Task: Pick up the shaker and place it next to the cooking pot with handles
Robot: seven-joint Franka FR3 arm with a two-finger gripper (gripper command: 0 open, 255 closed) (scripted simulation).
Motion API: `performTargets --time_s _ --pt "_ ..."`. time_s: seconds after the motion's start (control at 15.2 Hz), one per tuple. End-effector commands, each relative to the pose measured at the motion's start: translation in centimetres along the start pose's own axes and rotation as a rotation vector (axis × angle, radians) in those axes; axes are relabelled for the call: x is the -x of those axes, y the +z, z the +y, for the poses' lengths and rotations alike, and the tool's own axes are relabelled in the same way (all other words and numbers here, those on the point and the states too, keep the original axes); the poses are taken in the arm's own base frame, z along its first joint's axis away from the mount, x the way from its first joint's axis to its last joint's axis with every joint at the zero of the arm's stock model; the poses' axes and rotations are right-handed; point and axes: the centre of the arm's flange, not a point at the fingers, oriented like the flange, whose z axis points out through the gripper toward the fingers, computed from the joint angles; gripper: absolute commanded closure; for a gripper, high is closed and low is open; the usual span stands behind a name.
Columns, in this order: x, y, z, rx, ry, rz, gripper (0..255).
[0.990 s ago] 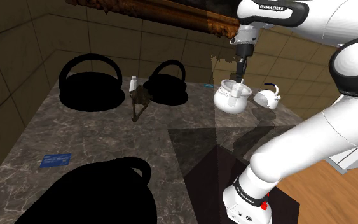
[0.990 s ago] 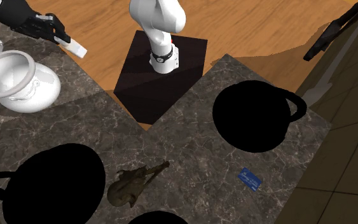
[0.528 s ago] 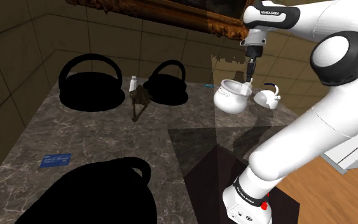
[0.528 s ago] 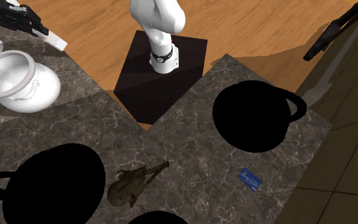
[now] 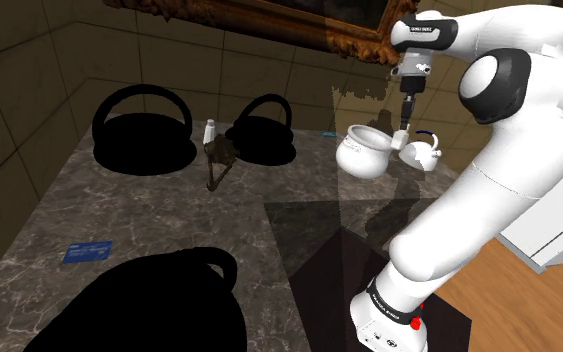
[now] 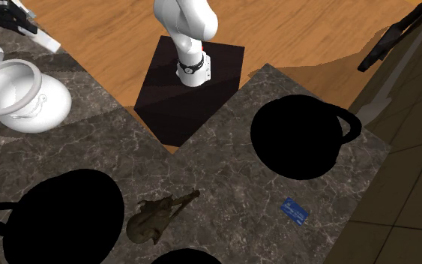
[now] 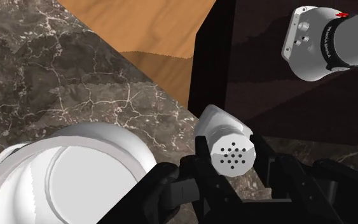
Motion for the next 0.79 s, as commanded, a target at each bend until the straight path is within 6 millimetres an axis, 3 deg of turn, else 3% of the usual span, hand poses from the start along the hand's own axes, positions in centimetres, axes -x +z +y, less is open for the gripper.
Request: performTargets --time_s 0.0,0.73 --pt "-0.2 0.8 0.4 0.001 -0.001 0.000 255" --pt "-1.9 6.3 1.4 0.001 -0.001 0.000 255"
